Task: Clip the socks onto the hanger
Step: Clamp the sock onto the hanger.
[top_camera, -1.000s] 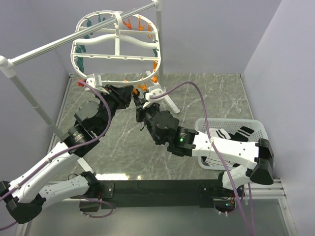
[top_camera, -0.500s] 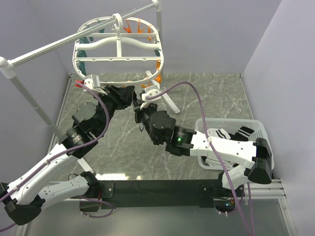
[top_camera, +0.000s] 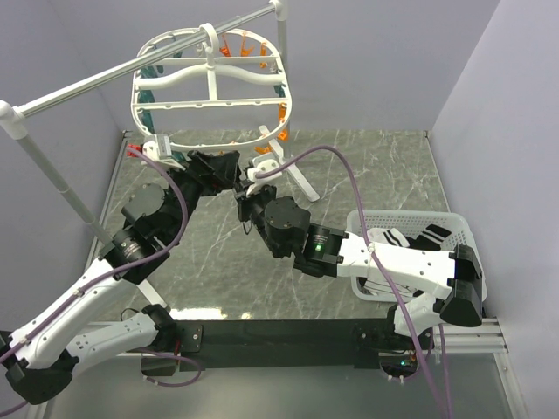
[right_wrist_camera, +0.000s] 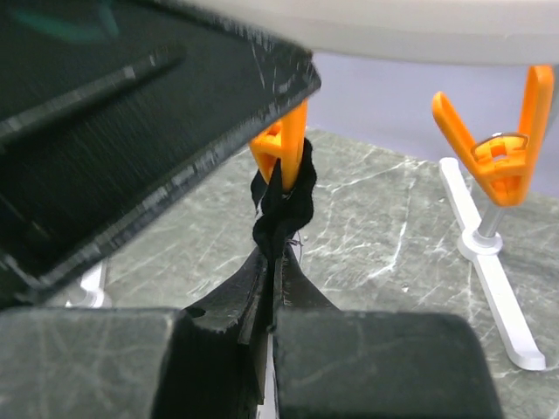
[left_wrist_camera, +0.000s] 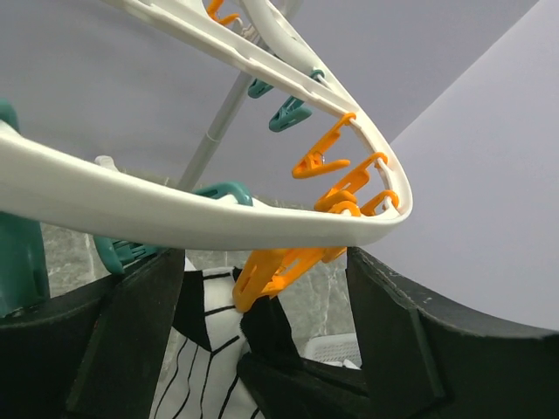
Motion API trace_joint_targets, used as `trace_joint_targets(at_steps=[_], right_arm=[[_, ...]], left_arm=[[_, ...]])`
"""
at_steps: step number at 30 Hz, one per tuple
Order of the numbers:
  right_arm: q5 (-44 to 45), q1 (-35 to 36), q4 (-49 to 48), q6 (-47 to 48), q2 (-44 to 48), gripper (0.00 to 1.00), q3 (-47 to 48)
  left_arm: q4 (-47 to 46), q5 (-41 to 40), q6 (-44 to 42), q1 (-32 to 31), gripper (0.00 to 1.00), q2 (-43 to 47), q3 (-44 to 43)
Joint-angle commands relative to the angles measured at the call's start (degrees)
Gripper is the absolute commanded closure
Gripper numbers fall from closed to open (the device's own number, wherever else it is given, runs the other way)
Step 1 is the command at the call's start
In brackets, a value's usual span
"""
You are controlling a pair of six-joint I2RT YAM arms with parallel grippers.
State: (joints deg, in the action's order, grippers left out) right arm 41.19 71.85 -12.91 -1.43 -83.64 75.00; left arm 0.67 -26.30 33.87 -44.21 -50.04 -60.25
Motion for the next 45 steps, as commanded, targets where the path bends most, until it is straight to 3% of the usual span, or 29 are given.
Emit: trace_joint_targets(at_steps=[1, 4, 11, 16, 19, 24, 28, 39, 45], right_arm=[[-3.65, 0.39, 1.13, -0.76, 1.1, 0.96, 1.47], [-6.12, 0.39, 4.01, -1.64, 1.98, 0.73, 2.07], [-9.89, 0.39, 8.77, -1.82, 7.94, 0.41, -0.47], [-7.54, 0.13, 11.06, -0.07, 15.24, 0.32, -7.65], [-7.0, -2.5, 9.49, -0.06, 20.87, 0.3, -12.94], [-17.18, -13.55, 6.16, -1.29, 27.64, 0.3, -19.09], [-20.97, -17.18, 0.7, 0.89, 29.84, 0.3, -23.14], [-35.37, -18.07, -19.84, 9.16, 20.01, 0.4, -24.81], [-36.44, -18.77, -29.88, 10.75, 13.07, 0.42, -22.89]], left_arm=[[-1.72, 2.31, -0.38, 1.05, 0.2, 1.7, -0.05], [-0.93, 3.54, -1.96, 1.67, 0.2, 1.26, -0.48], [-0.84, 4.77, -3.45, 2.63, 0.2, 2.05, -0.66], [-0.76, 3.98, -3.9, 2.98, 0.19, 3.72, 0.04], [-0.84, 3.81, -4.07, 3.33, 0.19, 3.99, -0.13], [0.91, 0.04, -3.37, 4.04, 0.18, 4.07, -0.31], [1.09, -1.2, -2.93, 4.92, 0.18, 4.69, -0.05], [1.0, 0.46, -2.14, 7.55, 0.18, 4.96, 0.22], [1.18, 0.9, -2.14, 8.78, 0.18, 4.78, 0.13]])
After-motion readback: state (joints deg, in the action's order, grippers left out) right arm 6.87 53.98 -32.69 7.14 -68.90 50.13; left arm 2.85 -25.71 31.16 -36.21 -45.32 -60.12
